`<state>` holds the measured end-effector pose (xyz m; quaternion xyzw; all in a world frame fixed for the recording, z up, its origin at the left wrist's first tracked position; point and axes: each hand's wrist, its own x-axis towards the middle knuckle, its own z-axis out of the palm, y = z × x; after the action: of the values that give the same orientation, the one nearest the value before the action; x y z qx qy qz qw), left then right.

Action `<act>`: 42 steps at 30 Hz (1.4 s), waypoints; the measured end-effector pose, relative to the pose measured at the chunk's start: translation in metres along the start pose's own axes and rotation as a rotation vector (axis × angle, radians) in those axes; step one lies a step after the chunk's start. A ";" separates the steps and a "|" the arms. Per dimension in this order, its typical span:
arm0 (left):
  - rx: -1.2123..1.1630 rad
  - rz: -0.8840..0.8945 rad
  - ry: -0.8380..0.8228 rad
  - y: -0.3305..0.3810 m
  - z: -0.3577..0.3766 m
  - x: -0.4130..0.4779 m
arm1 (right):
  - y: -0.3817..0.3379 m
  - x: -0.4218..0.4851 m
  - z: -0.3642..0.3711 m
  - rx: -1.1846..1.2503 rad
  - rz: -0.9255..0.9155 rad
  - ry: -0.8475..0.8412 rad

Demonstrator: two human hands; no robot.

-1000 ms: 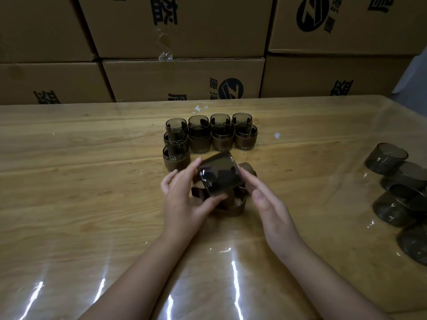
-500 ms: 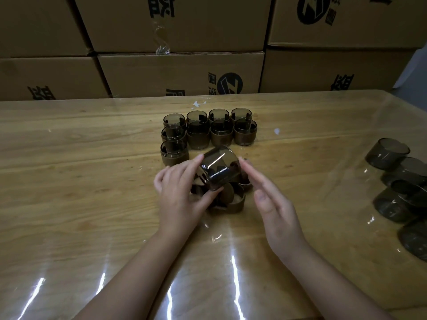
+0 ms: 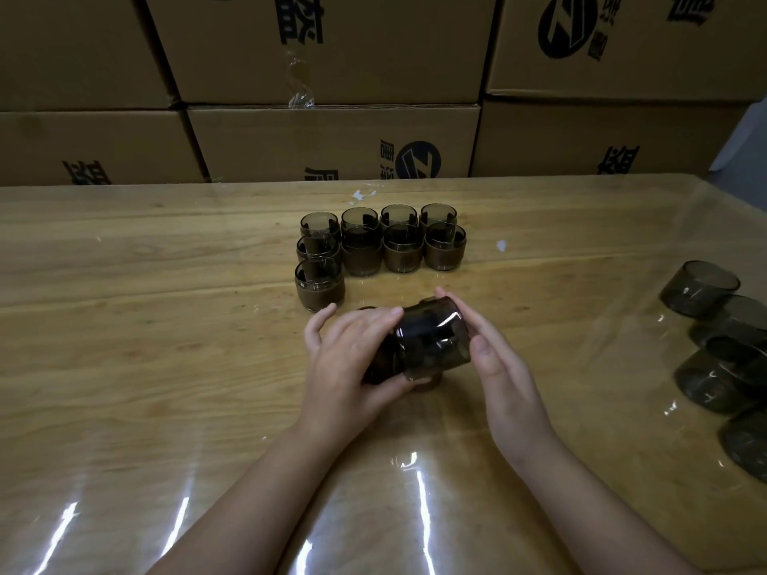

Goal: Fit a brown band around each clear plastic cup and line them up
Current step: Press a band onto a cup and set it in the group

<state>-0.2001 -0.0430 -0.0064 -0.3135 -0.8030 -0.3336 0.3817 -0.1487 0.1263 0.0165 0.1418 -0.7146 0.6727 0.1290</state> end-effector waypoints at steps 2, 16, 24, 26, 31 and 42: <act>-0.024 -0.054 0.029 -0.001 -0.001 -0.001 | 0.001 -0.001 0.002 0.008 0.006 -0.006; -0.011 -0.408 0.118 -0.013 -0.003 -0.001 | -0.002 -0.006 0.009 -0.030 -0.028 -0.062; 0.090 -0.186 0.056 -0.007 0.001 0.000 | 0.000 -0.004 0.005 -0.010 -0.077 0.023; 0.082 -0.088 0.025 -0.006 0.001 -0.001 | 0.000 -0.003 0.003 0.006 -0.080 0.035; 0.058 0.051 0.033 -0.002 0.001 -0.001 | -0.002 -0.001 0.000 0.016 -0.067 0.011; -0.030 -0.157 -0.042 0.005 -0.004 0.001 | 0.003 -0.001 0.005 -0.069 -0.046 0.017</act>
<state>-0.1947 -0.0429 -0.0025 -0.2619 -0.8279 -0.3678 0.3327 -0.1483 0.1215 0.0132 0.1481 -0.7328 0.6457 0.1555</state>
